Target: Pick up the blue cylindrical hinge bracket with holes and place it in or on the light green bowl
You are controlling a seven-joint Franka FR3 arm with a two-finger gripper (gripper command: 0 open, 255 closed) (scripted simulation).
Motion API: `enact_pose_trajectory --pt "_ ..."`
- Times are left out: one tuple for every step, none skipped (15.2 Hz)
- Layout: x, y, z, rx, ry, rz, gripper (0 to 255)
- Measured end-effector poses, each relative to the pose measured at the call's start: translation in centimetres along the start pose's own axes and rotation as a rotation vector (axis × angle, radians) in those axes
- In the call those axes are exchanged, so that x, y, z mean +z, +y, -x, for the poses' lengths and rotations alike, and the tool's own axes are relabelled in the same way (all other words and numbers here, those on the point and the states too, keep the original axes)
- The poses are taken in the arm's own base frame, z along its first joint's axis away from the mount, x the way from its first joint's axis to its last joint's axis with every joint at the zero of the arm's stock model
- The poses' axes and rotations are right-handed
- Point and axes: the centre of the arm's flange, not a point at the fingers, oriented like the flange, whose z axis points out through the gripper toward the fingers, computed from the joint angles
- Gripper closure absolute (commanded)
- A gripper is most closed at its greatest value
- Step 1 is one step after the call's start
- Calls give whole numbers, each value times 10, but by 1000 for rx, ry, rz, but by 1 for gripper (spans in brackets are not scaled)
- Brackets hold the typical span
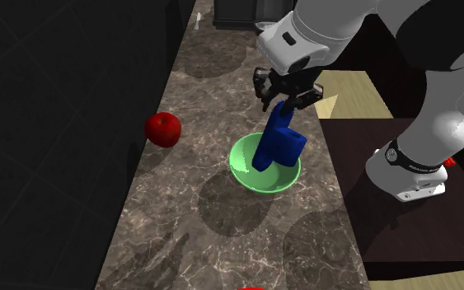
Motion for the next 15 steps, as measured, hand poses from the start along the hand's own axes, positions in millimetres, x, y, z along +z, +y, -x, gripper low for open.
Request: enact_pose_trajectory --pt "3 -6 9 -6 52 4 0" --pt "7 -17 25 -33 141 11 0" --pt "14 -27 41 -69 246 21 0" --pt "25 -39 60 -105 360 31 0" --pt "39 -47 80 -143 477 45 0" --pt "53 -59 99 -186 599 60 0" --pt "65 -65 107 -223 681 74 0" --pt "74 -70 107 -242 725 84 0" --pt "79 -73 104 -253 747 89 0" --pt "83 -74 102 -258 759 92 0" --pt "88 -74 99 -261 765 93 0" --pt "93 -73 96 -262 768 94 0" --pt "97 -75 93 -263 769 95 0" --pt "101 -74 89 -264 770 95 0" --pt "103 -74 86 -264 770 95 0"
